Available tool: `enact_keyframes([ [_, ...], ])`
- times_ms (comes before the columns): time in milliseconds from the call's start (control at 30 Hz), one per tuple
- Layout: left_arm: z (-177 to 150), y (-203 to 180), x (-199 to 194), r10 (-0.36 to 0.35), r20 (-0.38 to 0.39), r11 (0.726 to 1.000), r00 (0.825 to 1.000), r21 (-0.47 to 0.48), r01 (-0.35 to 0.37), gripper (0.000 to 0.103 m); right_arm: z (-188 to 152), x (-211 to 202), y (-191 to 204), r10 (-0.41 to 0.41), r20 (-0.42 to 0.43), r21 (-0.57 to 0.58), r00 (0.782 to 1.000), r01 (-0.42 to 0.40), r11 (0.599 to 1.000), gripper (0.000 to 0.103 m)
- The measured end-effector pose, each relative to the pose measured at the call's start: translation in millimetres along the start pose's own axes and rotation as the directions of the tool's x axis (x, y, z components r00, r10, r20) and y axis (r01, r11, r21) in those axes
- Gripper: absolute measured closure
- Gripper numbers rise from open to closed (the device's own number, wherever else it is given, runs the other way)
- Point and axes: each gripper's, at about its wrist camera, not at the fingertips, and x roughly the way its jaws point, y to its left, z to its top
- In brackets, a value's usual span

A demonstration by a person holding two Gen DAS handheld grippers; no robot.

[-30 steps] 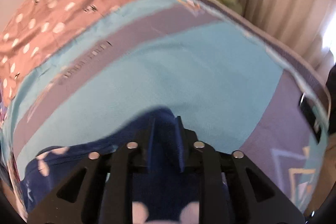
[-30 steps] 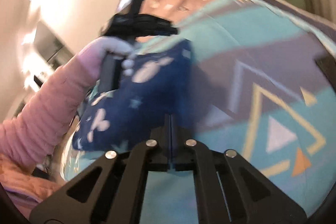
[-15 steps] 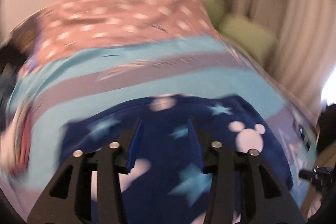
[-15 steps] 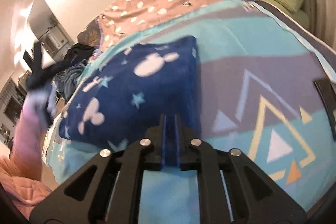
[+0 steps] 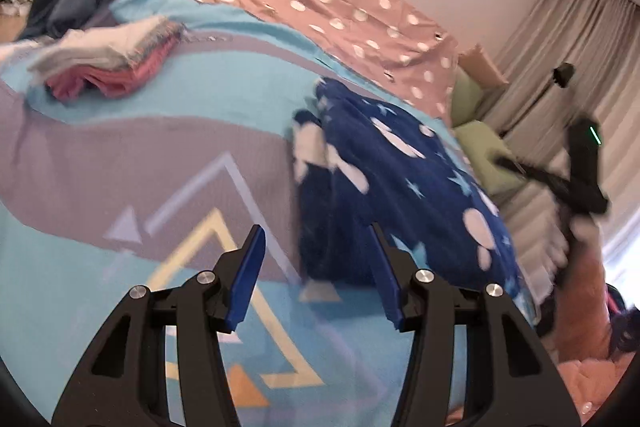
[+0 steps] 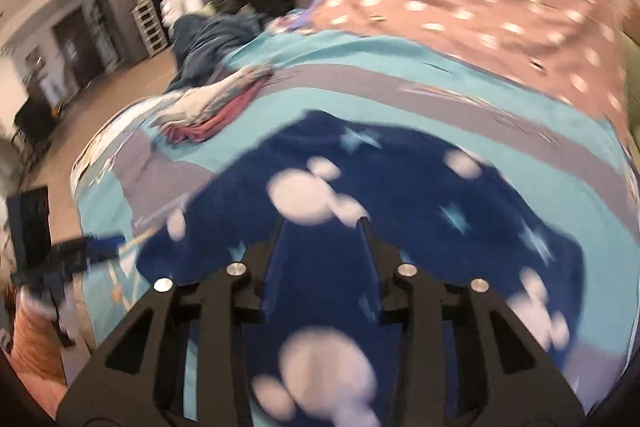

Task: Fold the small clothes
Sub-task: 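Grasp the bundle edge with the right gripper while the left gripper pinches the fold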

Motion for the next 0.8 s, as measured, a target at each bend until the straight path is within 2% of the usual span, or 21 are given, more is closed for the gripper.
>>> enact_keyframes([
  [33, -1, -4, 3, -0.019, -0.006, 1.000, 1.000, 0.013, 0.019, 0.050, 16, 14, 8, 0.006, -0.018, -0.015, 1.000, -0.006, 1.000, 0.060],
  [133, 1, -12, 13, -0.073, -0.030, 0.996, 0.997, 0.055, 0.075, 0.050, 54, 53, 17, 0.005, -0.068, -0.018, 0.998, -0.007, 1.000, 0.058],
  [300, 11, -19, 41, -0.109, -0.076, 0.988, 0.991, 0.097, 0.116, 0.050, 101, 128, 32, -0.071, -0.171, -0.031, 0.983, 0.067, 0.997, 0.056],
  [433, 15, -13, 57, -0.131, -0.113, 0.987, 0.985, 0.074, 0.140, 0.051, 115, 180, 41, -0.168, -0.253, -0.059, 0.953, 0.158, 0.986, 0.054],
  [500, 18, -10, 57, -0.149, -0.113, 0.985, 0.982, 0.064, 0.157, 0.056, 116, 197, 42, -0.194, -0.285, -0.065, 0.939, 0.183, 0.981, 0.052],
  [600, 20, -3, 53, -0.166, -0.115, 0.984, 0.979, 0.049, 0.172, 0.068, 111, 224, 52, -0.254, -0.349, -0.116, 0.902, 0.228, 0.967, 0.044],
  [633, 20, -1, 52, -0.168, -0.116, 0.984, 0.979, 0.047, 0.175, 0.072, 109, 234, 57, -0.291, -0.357, -0.154, 0.888, 0.251, 0.956, 0.049],
  [667, 19, 0, 50, -0.171, -0.117, 0.983, 0.978, 0.042, 0.177, 0.077, 106, 241, 59, -0.329, -0.353, -0.192, 0.876, 0.276, 0.942, 0.067],
  [700, 18, 1, 50, -0.175, -0.118, 0.983, 0.977, 0.041, 0.181, 0.082, 104, 247, 61, -0.365, -0.350, -0.224, 0.863, 0.301, 0.927, 0.093],
  [733, 17, 1, 49, -0.179, -0.116, 0.982, 0.977, 0.042, 0.185, 0.095, 103, 248, 61, -0.360, -0.353, -0.221, 0.863, 0.297, 0.929, 0.093],
  [800, 15, -1, 41, -0.182, -0.101, 0.981, 0.978, 0.055, 0.188, 0.096, 108, 234, 62, -0.303, -0.313, -0.181, 0.900, 0.257, 0.949, 0.094],
])
